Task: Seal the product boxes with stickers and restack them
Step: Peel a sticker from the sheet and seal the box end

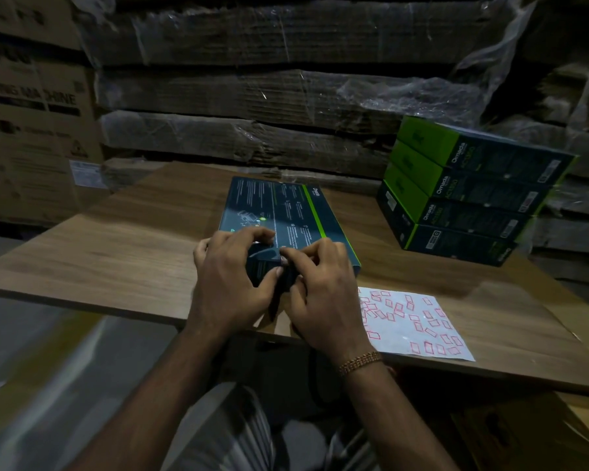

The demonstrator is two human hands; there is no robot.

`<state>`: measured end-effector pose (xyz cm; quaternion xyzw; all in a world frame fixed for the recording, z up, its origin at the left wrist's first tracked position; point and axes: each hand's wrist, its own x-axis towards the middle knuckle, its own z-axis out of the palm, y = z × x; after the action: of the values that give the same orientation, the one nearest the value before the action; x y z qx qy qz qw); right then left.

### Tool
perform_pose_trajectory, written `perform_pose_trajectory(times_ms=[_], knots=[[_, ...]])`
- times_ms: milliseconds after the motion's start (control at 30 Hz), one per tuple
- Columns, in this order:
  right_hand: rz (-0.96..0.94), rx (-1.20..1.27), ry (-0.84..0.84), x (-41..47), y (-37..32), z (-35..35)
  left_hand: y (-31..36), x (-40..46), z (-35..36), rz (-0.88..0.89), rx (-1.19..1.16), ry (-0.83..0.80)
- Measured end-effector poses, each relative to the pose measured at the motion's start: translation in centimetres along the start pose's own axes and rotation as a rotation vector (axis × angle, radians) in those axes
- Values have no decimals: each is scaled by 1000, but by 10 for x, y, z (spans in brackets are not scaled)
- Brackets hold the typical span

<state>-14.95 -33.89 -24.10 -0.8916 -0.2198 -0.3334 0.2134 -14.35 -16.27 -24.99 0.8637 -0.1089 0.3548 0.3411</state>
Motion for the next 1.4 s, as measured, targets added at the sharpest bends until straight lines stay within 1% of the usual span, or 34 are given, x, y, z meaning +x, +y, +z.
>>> perform_pose_trajectory(times_ms=[133, 367, 533, 800, 1033, 1133, 1267, 1333, 1400], knots=[[10, 78, 47, -2, -1, -1, 0, -1, 2, 39, 26, 14], [5, 39, 29, -1, 0, -1, -2, 1, 5, 33, 86, 9], [5, 20, 7, -1, -1, -1, 2, 1, 3, -6, 32, 15], [-12, 53, 40, -1, 1, -2, 2, 0, 1, -3, -7, 10], [-5, 22, -6, -2, 2, -1, 4, 1, 2, -26, 2, 18], [16, 73, 24, -2, 2, -1, 3, 1, 2, -29, -5, 11], [71, 131, 121, -2, 4, -2, 1, 1, 1, -31, 6, -7], [60, 158, 145, -3, 6, -3, 1, 1, 1, -31, 0, -5], [19, 146, 129, -4, 7, -3, 2, 1, 2, -33, -4, 8]])
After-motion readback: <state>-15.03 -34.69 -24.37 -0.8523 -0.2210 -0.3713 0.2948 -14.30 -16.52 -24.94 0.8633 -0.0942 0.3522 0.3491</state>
